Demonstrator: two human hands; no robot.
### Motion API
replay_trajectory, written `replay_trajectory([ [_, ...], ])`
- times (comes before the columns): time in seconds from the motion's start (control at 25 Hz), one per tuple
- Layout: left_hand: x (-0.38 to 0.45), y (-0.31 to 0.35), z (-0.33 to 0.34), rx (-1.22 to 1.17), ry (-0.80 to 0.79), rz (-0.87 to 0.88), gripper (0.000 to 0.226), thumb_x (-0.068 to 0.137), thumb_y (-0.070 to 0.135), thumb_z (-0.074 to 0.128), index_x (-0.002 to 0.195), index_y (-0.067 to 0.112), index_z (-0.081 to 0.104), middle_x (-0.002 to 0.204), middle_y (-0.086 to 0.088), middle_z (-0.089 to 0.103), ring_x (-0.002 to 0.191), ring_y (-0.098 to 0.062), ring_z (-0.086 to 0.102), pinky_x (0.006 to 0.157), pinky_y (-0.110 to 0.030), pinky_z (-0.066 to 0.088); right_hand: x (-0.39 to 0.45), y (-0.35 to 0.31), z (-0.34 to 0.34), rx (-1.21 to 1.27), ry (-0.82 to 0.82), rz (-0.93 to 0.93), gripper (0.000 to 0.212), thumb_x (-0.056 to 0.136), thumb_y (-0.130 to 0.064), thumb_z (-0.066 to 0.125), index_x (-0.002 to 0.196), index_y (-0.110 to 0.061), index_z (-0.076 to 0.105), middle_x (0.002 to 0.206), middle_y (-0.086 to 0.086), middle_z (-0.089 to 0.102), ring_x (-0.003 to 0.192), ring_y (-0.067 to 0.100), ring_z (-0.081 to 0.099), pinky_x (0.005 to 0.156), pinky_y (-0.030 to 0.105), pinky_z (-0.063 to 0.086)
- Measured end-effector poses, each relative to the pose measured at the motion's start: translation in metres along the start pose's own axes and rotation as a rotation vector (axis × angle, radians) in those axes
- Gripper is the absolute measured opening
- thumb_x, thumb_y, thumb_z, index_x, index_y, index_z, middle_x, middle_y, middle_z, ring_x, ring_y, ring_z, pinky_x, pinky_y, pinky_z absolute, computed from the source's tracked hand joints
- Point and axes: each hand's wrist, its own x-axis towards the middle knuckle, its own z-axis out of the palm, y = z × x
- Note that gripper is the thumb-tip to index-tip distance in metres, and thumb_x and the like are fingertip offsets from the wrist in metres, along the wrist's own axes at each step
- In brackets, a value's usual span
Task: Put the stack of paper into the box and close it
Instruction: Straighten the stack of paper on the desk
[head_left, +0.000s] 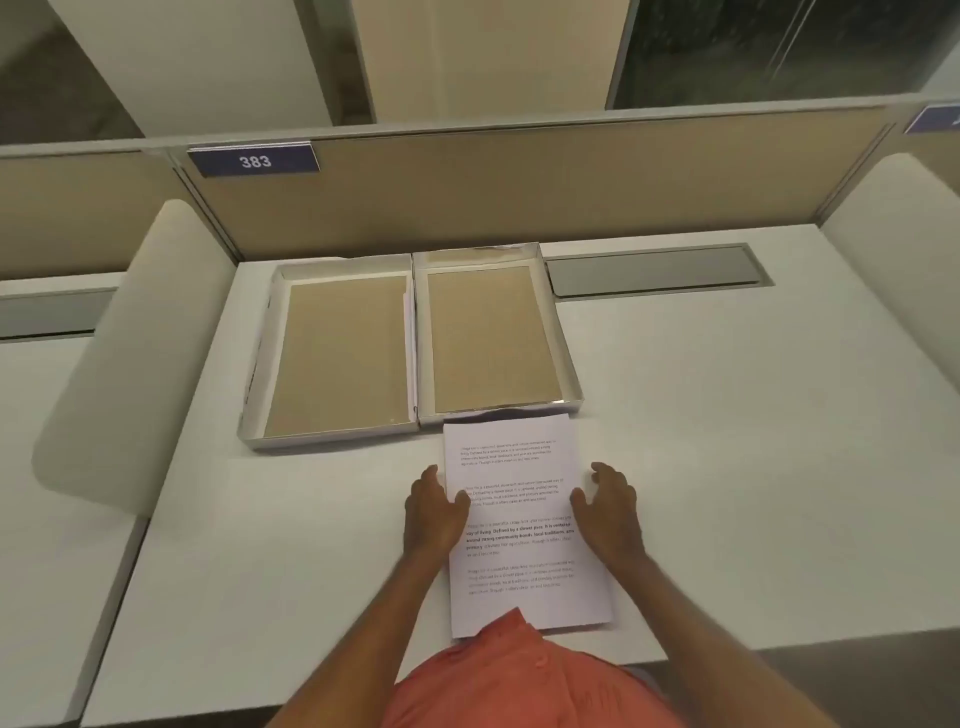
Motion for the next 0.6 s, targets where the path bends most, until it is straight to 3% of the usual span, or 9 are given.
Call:
replay_trajectory([
  [0.16, 0.006, -0.001, 0.0, -0.011, -0.061, -0.02, 0.053, 0.093, 0.029, 0.066, 0.141, 0.011, 0.051, 0.139, -0.009, 0.061, 0.122, -0.029, 0.064, 0.102, -0.046, 0.054, -0.002, -0.008, 0.005, 0.112, -0.052, 0.178, 0.058, 0.092, -0.019, 0.064, 0.146, -0.003, 0.05, 0.135, 0.015, 0.061, 0.13, 0.035, 0.054, 0.11, 0.046, 0.045],
  [0.4, 0.002, 0.002, 0.0, 0.164, -0.122, -0.024, 0.069, 0.082, 0.029, 0.083, 0.136, 0.01, 0.045, 0.135, -0.011, 0.052, 0.122, -0.033, 0.061, 0.099, -0.044, 0.055, 0.016, -0.022, 0.003, 0.158, -0.126, 0.345, 0.058, 0.084, -0.036, 0.078, 0.129, -0.004, 0.062, 0.132, 0.015, 0.066, 0.126, 0.036, 0.059, 0.106, 0.044, 0.051],
  [0.6, 0.004, 0.008, 0.002, 0.256, -0.124, -0.023, 0.073, 0.083, 0.029, 0.084, 0.137, 0.005, 0.041, 0.136, -0.014, 0.051, 0.124, -0.036, 0.06, 0.097, -0.043, 0.053, 0.021, -0.03, 0.004, 0.098, -0.184, 0.402, 0.076, 0.081, -0.039, 0.084, 0.141, -0.006, 0.051, 0.144, 0.015, 0.047, 0.138, 0.035, 0.044, 0.112, 0.046, 0.047],
])
